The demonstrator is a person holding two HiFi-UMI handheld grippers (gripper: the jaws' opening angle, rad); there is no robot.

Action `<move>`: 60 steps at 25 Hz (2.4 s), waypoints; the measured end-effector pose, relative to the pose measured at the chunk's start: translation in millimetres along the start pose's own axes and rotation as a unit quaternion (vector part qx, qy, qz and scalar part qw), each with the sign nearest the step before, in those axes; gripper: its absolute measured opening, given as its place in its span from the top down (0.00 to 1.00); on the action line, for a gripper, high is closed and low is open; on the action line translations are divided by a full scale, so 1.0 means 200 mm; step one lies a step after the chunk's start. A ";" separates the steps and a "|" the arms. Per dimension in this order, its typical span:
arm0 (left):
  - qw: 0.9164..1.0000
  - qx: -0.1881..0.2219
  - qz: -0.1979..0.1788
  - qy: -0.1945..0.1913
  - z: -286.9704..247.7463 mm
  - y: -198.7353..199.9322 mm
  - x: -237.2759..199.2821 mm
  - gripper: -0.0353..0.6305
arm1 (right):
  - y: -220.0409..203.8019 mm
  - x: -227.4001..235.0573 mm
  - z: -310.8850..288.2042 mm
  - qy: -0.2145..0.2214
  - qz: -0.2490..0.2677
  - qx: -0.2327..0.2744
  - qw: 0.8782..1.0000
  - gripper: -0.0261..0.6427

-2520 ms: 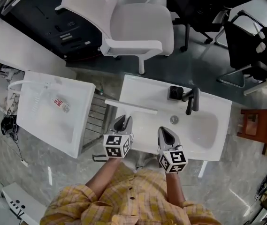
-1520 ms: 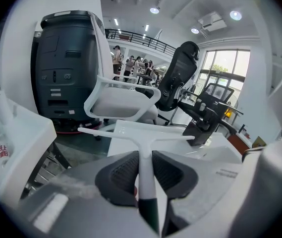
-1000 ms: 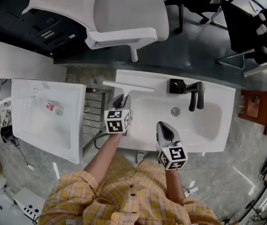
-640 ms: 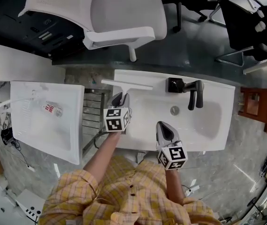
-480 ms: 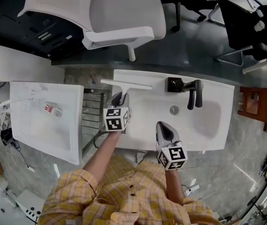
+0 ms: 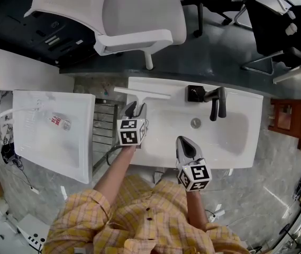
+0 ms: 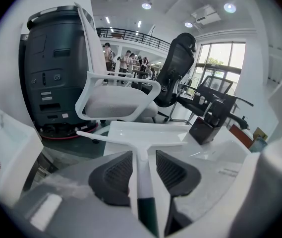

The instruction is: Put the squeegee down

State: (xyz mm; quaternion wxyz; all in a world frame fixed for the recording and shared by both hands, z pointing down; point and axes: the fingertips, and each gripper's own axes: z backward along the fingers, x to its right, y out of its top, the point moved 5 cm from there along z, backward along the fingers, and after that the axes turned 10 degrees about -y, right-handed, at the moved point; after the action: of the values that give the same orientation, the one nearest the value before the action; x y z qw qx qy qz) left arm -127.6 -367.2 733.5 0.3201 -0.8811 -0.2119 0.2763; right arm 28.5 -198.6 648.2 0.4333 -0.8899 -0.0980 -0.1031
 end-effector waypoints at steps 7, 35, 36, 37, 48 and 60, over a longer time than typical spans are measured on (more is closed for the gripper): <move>1.000 0.024 -0.006 0.016 0.13 0.04 0.06 0.73 | 0.04 0.00 0.08 0.015 0.011 0.019 1.000 0.96; 0.983 0.177 -0.044 0.015 0.97 0.09 0.97 0.95 | 0.39 0.08 0.82 0.075 0.071 0.141 0.985 0.96; 0.982 0.181 -0.047 0.016 0.99 0.10 1.00 0.95 | 0.40 0.08 0.84 0.077 0.074 0.145 0.984 0.96; 0.981 0.185 -0.051 0.017 1.01 0.09 1.02 0.95 | 0.41 0.08 0.87 0.079 0.077 0.149 0.983 0.96; 0.972 0.216 -0.088 0.019 1.19 -0.02 1.27 0.95 | 0.35 0.10 1.09 0.100 0.089 0.172 0.976 0.96; 0.969 0.235 -0.076 0.004 1.22 -0.12 1.43 0.95 | 0.31 0.20 1.22 0.099 0.090 0.182 0.974 0.96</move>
State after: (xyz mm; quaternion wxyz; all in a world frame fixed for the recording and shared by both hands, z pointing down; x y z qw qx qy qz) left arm -66.7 -83.1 493.2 0.5394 -0.7634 -0.2059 0.2896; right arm 106.7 -39.4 464.1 0.6034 -0.7865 0.0086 -0.1313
